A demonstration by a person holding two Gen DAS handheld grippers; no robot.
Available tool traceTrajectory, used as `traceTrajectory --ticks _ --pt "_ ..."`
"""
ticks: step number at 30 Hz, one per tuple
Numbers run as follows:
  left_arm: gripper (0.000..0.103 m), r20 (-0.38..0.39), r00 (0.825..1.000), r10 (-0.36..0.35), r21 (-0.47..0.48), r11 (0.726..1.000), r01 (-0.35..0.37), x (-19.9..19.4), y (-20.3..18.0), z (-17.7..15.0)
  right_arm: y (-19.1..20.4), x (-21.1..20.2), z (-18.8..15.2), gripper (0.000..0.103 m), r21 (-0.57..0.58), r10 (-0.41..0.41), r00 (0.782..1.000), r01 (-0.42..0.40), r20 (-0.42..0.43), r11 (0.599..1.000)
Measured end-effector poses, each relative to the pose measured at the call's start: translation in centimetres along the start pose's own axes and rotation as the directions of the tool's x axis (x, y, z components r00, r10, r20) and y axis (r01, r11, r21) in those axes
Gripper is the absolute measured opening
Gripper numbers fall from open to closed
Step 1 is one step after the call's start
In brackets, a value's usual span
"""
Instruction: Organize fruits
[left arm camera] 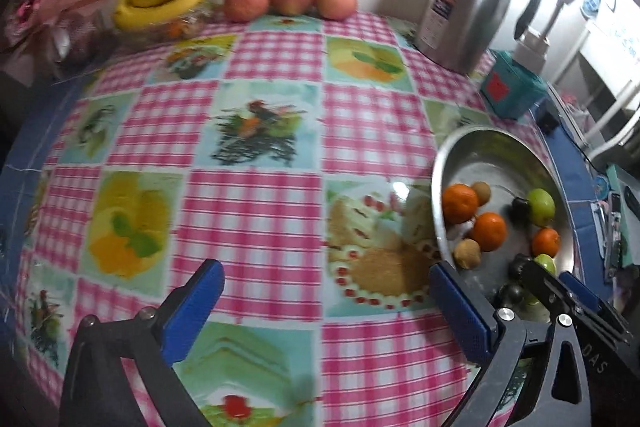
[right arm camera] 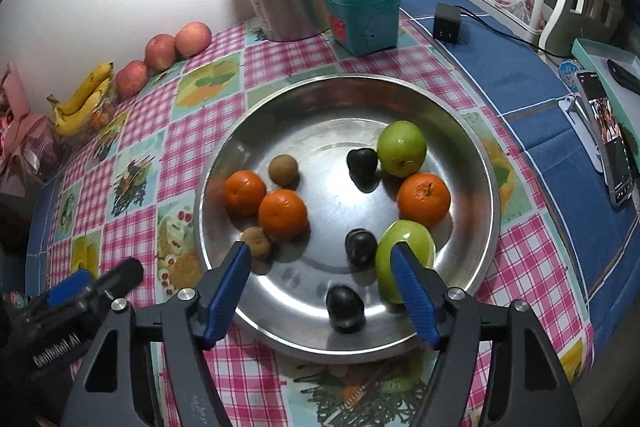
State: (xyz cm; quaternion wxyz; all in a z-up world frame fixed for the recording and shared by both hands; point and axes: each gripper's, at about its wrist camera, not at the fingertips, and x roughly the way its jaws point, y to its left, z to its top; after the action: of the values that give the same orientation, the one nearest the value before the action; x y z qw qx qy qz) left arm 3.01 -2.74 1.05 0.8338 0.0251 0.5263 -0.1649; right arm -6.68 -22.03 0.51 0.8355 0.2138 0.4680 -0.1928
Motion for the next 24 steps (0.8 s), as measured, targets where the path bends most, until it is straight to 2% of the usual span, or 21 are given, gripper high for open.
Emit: traceTrajectory --ticks 1,3,7,10,19,22,24 --pt "0.103 0.006 1.000 0.010 -0.003 1.000 -0.010 -0.3 0.4 -0.1 0.2 -0.1 -0.2 0.074 -0.008 0.004 1.000 -0.004 0.001 1.000" --pt "0.103 0.018 0.999 0.031 -0.016 0.999 -0.031 -1.0 1.2 -0.3 0.4 -0.3 -0.7 0.085 -0.021 0.007 1.000 -0.007 0.001 1.000" --pt "0.103 0.033 0.999 0.036 -0.029 0.999 -0.035 -2.2 2.2 -1.0 0.9 -0.9 -1.5 0.085 -0.040 0.023 1.000 -0.023 -0.001 0.999" --pt "0.103 0.040 0.997 0.065 -0.006 0.998 -0.065 -3.1 2.4 -1.8 1.3 -1.4 -2.1 0.094 -0.052 0.037 0.999 -0.037 0.002 0.998" --pt "0.103 0.095 0.984 0.151 0.003 0.988 -0.152 -5.3 2.9 -2.7 2.5 -3.0 -3.0 0.094 -0.108 0.052 0.998 -0.048 0.033 0.993" --pt "0.103 0.095 0.981 0.166 -0.003 0.986 -0.167 -5.5 3.0 -2.7 2.8 -3.3 -3.1 0.094 -0.120 0.048 0.998 -0.043 0.040 0.992" --pt "0.103 0.096 0.975 0.201 -0.007 0.980 -0.201 -5.5 3.0 -2.7 2.8 -3.4 -3.1 0.094 -0.122 0.044 0.998 -0.038 0.043 0.992"
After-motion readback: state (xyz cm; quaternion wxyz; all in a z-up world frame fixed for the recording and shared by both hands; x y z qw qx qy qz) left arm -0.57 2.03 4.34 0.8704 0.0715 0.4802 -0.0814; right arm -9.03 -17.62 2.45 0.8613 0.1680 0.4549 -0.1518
